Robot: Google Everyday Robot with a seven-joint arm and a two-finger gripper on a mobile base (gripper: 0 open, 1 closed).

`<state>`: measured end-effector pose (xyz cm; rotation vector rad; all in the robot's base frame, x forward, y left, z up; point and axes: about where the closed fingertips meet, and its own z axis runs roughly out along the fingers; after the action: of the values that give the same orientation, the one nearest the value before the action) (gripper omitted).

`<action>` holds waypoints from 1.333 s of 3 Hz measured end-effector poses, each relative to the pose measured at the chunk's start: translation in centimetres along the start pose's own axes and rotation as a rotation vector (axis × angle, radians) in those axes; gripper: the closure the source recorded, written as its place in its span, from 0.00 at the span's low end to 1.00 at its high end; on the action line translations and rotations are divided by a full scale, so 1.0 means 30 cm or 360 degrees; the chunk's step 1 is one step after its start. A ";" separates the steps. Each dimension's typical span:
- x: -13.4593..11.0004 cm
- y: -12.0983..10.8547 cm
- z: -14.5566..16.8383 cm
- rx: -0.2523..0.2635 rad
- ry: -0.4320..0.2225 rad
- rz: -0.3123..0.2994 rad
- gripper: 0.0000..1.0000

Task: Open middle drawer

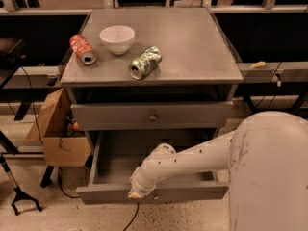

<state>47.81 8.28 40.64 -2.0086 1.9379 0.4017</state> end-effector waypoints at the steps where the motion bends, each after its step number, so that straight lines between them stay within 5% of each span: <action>1: -0.002 -0.007 -0.003 -0.0001 0.0000 -0.0001 0.96; 2: 0.000 0.005 0.001 -0.0011 0.0004 -0.0014 1.00; 4: -0.019 0.014 0.002 -0.0035 0.0031 -0.0063 0.58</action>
Offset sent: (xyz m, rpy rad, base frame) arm -0.0100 -0.0017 -0.0023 -0.0099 0.0058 0.0340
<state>47.36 8.80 40.80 -2.0684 1.9103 0.3968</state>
